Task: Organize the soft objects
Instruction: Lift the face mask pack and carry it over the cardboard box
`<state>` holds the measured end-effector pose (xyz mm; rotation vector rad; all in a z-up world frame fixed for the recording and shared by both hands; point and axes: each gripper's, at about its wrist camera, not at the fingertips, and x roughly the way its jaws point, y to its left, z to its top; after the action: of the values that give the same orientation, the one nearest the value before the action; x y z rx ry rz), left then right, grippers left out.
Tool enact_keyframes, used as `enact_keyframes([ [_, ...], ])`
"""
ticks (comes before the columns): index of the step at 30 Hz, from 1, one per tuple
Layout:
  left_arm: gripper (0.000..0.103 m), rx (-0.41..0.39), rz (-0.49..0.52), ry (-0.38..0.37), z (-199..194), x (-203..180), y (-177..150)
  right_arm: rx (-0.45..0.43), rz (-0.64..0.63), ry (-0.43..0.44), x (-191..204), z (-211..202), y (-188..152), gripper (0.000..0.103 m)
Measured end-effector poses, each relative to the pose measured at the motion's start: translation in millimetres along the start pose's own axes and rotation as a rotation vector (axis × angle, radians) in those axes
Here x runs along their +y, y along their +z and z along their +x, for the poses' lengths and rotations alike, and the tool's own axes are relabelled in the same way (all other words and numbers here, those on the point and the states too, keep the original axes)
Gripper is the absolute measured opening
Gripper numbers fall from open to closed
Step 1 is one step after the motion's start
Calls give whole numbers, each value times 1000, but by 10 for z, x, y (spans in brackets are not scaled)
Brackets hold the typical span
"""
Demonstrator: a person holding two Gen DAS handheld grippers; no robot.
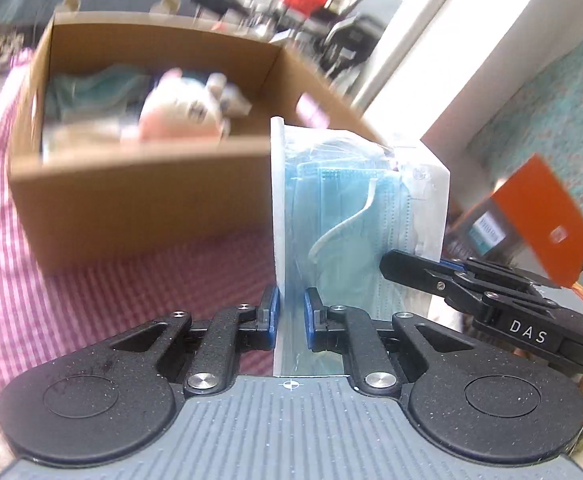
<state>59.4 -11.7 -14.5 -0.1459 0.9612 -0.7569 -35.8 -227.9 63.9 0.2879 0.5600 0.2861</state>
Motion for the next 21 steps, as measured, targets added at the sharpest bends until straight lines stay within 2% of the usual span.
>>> enact_keyframes([
  [6,12,-125,38,-48,-308,-223,422,-88,-119,24,49,-69,709,8],
  [11,12,-174,61,-39,-243,-317,987,-48,-124,67,-202,283,1400,8],
  [16,12,-125,22,-20,171,-272,1541,80,-81,80,-638,898,1921,8],
  [21,12,-24,-19,1,677,-93,1945,212,-8,58,-1164,1554,2100,8],
])
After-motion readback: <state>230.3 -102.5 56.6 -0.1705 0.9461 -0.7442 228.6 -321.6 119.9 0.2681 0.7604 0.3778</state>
